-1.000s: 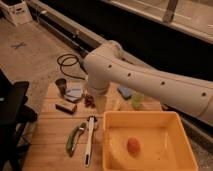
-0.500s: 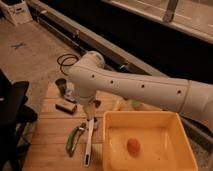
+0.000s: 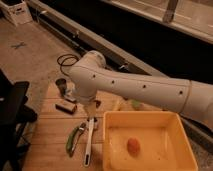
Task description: Place pepper in paper cup
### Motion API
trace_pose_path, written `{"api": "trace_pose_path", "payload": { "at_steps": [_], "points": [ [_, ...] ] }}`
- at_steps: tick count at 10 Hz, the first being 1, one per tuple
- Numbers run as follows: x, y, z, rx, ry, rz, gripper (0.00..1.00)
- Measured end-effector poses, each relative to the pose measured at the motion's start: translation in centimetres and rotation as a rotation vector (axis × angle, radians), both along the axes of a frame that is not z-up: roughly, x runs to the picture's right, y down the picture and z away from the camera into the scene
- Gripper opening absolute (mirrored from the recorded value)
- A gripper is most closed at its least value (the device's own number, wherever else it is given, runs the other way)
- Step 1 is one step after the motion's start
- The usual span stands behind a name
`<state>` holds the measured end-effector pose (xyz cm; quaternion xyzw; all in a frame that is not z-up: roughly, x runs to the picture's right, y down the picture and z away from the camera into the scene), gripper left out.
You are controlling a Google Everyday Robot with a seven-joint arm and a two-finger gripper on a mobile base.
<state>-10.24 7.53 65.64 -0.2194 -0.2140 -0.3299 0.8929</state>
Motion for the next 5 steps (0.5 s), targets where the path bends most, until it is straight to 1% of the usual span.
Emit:
{"api": "trace_pose_path", "payload": {
  "at_steps": [1, 2, 4, 5],
  "points": [
    [-0.6, 0.4, 0.5, -0.010, -0.019, -0.002, 0.80],
    [-1.5, 1.3, 1.4, -0.028, -0.032, -0.015, 0.80],
    [-3.6, 3.8, 3.7, -0.068, -0.052, -0.051, 0.80],
    [-4.4, 4.8, 4.6, -0.085, -0.059, -0.060, 0.80]
  ]
}}
